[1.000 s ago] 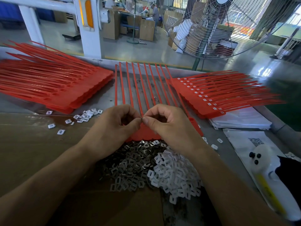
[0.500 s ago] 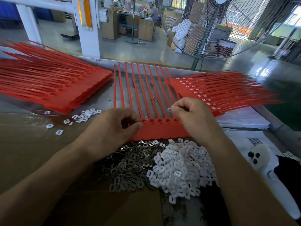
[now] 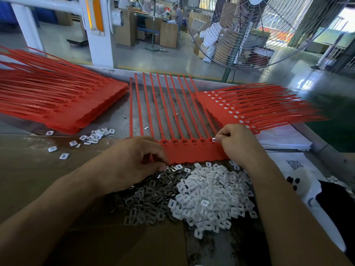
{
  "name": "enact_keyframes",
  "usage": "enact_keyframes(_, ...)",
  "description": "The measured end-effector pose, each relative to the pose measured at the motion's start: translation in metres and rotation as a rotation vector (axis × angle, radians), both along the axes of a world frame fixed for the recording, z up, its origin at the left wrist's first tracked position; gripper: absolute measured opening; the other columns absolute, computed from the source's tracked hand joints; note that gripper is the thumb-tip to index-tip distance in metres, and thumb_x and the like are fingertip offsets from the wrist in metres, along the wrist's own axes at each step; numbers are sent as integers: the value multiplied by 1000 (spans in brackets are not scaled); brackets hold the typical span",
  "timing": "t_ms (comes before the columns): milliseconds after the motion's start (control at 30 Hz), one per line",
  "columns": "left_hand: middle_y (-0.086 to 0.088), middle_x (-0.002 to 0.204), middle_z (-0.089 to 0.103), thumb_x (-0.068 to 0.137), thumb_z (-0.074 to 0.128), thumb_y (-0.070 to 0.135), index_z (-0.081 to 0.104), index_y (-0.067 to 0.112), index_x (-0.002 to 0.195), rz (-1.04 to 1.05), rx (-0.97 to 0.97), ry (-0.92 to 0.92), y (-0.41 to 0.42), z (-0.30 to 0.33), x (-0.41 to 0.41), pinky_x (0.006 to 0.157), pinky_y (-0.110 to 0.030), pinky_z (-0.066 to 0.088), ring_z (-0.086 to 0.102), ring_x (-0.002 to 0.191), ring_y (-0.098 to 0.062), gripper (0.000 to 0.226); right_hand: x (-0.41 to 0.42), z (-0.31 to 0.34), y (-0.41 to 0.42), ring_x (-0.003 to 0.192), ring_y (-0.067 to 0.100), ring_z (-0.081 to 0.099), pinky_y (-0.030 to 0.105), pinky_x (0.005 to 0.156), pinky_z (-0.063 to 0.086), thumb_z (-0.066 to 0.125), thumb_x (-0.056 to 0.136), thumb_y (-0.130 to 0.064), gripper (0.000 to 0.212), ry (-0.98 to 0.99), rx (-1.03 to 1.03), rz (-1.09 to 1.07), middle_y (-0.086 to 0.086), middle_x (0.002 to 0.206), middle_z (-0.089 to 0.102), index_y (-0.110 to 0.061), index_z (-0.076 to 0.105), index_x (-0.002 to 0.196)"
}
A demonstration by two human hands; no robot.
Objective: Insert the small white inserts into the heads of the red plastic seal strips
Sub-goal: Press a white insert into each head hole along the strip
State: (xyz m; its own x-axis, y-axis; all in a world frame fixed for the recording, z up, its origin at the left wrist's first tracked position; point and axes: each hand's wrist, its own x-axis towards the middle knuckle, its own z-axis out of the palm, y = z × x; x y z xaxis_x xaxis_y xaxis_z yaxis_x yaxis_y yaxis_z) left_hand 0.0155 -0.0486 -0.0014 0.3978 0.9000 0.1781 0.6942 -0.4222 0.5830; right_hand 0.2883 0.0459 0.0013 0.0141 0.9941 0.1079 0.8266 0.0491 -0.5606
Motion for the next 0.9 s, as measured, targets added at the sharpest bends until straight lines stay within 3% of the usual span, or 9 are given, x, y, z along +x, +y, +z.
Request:
enact_keyframes(300, 26, 102, 60, 88, 73, 37, 72, 39, 93, -18, 22, 9, 1, -2, 0, 78, -5, 40, 61, 92, 4, 6, -1, -5, 4, 75, 5, 54, 27, 58, 35, 61, 101, -20, 17, -60, 20, 42, -9, 82, 63, -26, 65, 85)
enact_keyframes(467, 25, 106, 60, 86, 69, 48, 70, 43, 92, -29, -25, 29, 2, -2, -2, 77, -11, 45, 61, 96, 4, 8, -3, -7, 6, 71, 7, 54, 28, 58, 35, 64, 100, -20, 19, -81, 18, 33, -9, 78, 61, -27, 64, 82)
enact_keyframes(900, 26, 106, 57, 85, 71, 48, 69, 45, 91, -18, -55, 34, 2, -2, -1, 77, -13, 47, 60, 95, 5, 8, -13, -5, 4, 86, 20, 65, 40, 81, 55, 73, 93, -26, 14, -101, 71, -28, -9, 79, 65, -27, 70, 80)
